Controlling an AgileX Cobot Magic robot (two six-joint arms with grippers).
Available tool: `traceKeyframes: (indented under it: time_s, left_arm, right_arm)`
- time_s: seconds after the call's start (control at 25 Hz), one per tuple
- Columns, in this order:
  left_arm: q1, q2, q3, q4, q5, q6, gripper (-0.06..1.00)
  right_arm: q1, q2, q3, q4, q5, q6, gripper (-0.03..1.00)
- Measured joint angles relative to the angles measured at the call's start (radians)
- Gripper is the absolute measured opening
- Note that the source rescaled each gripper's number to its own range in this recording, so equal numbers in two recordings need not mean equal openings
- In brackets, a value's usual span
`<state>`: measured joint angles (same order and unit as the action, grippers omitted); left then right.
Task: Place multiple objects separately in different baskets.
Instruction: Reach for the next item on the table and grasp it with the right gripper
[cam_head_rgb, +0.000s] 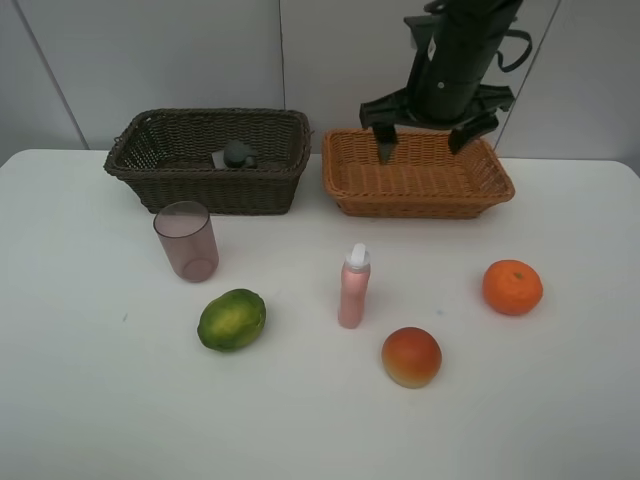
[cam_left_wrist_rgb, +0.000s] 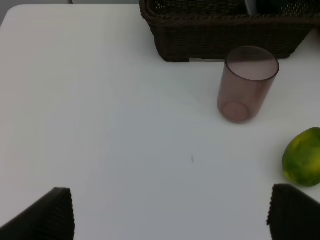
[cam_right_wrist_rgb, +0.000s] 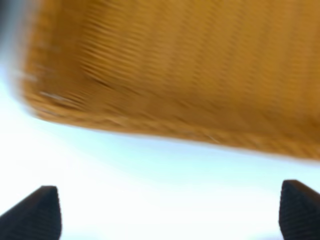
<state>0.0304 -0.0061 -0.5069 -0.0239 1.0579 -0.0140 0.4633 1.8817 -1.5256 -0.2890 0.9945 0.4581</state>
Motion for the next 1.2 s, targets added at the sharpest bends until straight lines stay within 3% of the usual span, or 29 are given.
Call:
traceKeyframes:
  time_s: [0.32, 0.56, 0.88, 1.2]
  left_arm:
    - [0.0, 0.0, 0.0, 0.0, 0.0, 0.0, 1.0]
    - [0.0, 0.0, 0.0, 0.0, 0.0, 0.0, 1.0]
    - [0.0, 0.0, 0.0, 0.0, 0.0, 0.0, 1.0]
    - [0.0, 0.0, 0.0, 0.0, 0.0, 0.0, 1.0]
  right_arm:
    - [-0.198, -0.056, 0.249, -0.003, -0.055, 0.056, 0.91]
    - [-0.281, -0.056, 0.378, 0.012, -0.145, 0.067, 0.91]
    - [-0.301, -0.048, 0.471, 0.058, -0.287, 0.07, 0.91]
    - [-0.301, 0.018, 0.477, 0.053, -0.272, 0.07, 0.91]
